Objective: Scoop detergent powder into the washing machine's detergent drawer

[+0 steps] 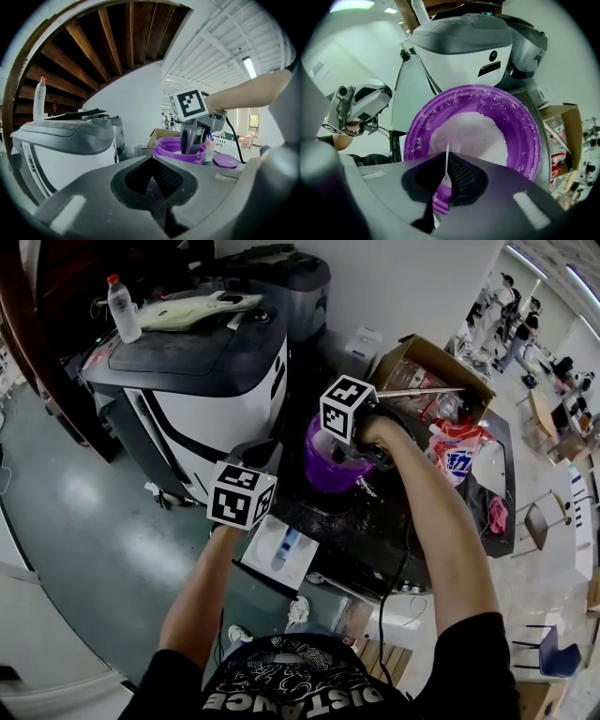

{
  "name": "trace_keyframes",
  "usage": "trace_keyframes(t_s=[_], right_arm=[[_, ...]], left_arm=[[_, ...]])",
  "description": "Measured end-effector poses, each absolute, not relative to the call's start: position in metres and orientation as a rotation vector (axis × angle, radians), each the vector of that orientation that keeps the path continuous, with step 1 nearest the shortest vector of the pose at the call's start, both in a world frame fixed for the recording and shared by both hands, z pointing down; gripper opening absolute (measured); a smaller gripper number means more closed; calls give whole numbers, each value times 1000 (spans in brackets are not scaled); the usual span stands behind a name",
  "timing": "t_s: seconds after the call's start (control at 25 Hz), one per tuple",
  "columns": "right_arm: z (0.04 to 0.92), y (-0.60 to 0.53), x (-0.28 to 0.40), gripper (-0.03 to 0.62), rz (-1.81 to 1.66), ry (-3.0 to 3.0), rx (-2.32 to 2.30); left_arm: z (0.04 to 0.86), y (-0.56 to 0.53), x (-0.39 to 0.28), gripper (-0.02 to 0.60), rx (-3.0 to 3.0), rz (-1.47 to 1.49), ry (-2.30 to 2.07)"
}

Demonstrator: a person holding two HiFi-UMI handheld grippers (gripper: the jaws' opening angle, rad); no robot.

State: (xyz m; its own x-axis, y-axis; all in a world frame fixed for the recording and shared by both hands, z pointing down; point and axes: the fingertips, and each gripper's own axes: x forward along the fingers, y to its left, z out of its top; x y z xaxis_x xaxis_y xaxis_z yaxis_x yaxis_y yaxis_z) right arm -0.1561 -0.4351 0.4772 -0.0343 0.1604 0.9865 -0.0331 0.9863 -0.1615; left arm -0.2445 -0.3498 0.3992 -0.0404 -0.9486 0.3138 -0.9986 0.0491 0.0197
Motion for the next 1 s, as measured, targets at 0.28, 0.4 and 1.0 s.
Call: trace_keyframes(t_s=[0.28, 0.4, 1.0], right_arm=[[466, -432, -166, 38, 342, -1687, -68], [464, -434, -168, 38, 418, -1723, -40], [427, -450, -176, 38, 777, -1952, 67]], left_arm=[[395, -350, -244, 0, 2006, 301, -2074], [395, -352, -242, 0, 2018, 301, -2065], [390, -364, -225, 0, 2079, 302, -2021]])
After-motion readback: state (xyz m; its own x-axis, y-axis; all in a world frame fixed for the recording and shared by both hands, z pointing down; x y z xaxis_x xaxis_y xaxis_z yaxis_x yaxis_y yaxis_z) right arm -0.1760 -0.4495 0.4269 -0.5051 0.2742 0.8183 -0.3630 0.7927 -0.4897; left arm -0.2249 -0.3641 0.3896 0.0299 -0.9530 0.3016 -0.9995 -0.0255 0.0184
